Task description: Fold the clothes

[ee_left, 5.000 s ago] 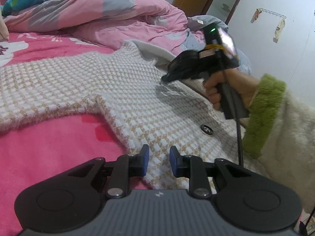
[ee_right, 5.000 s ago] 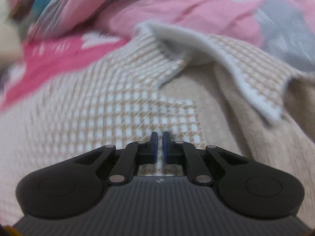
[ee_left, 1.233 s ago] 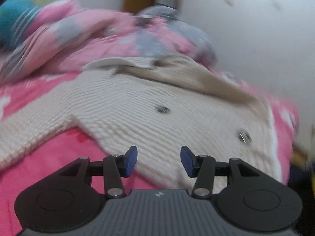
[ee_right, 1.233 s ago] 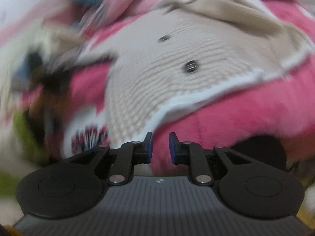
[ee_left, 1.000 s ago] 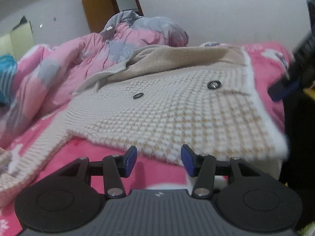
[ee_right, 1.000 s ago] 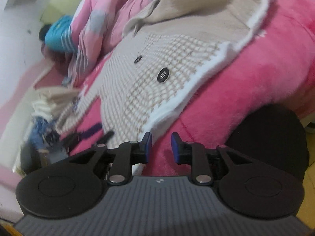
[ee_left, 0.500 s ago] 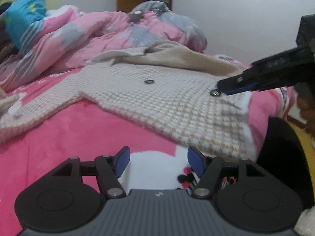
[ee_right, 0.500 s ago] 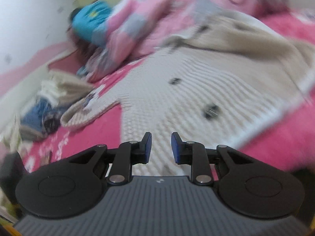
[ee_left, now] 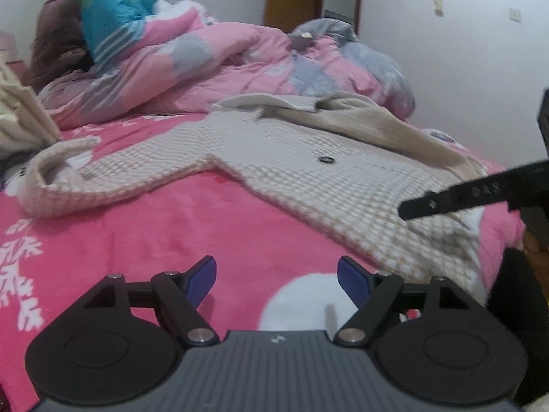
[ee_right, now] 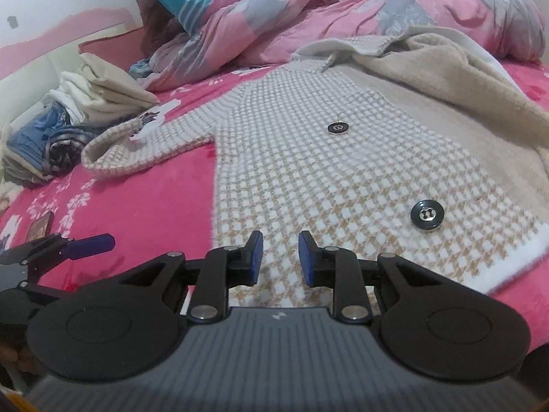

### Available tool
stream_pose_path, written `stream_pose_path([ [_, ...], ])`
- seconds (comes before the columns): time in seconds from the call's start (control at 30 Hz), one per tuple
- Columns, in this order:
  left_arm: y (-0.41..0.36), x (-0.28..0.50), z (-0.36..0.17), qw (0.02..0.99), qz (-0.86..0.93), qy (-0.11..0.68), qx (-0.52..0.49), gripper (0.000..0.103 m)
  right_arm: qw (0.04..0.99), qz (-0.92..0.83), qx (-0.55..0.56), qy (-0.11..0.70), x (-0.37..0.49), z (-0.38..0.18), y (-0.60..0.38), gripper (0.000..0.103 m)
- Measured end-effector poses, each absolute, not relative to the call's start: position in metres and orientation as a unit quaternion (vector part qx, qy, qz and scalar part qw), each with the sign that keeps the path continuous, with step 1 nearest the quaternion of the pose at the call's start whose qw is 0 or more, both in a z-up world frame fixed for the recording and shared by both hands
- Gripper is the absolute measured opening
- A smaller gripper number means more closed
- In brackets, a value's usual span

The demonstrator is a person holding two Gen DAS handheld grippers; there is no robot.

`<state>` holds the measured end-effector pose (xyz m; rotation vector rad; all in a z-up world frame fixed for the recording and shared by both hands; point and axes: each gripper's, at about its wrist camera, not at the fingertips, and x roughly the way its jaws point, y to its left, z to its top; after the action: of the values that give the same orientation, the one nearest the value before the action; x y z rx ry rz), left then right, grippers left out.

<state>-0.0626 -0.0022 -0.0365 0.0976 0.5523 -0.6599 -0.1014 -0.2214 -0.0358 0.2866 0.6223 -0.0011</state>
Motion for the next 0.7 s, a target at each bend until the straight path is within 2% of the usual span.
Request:
stream_pose_path([
  [0.27,0.03,-0.042,-0.031,0.936,-0.249,0.248,-0.001,0.089,0.936,0.002,0.15,0.319,-0.089,-0.033,-0.205,0.035],
  [0.33,0.039,-0.033,-0.028,0.945,-0.224,0.239,-0.012,0.089,0.936,0.016,0.153,0.318,-0.081,-0.028,-0.198,0.04],
  [0.47,0.058,-0.008,-0.02,0.961,-0.165,0.22,-0.025,0.09,0.934,0.052,0.167,0.312,-0.057,-0.016,-0.187,0.044],
  [0.7,0.082,0.039,-0.012,0.979,-0.065,0.188,-0.037,0.088,0.892,0.166,0.289,0.306,0.025,0.007,-0.178,0.049],
])
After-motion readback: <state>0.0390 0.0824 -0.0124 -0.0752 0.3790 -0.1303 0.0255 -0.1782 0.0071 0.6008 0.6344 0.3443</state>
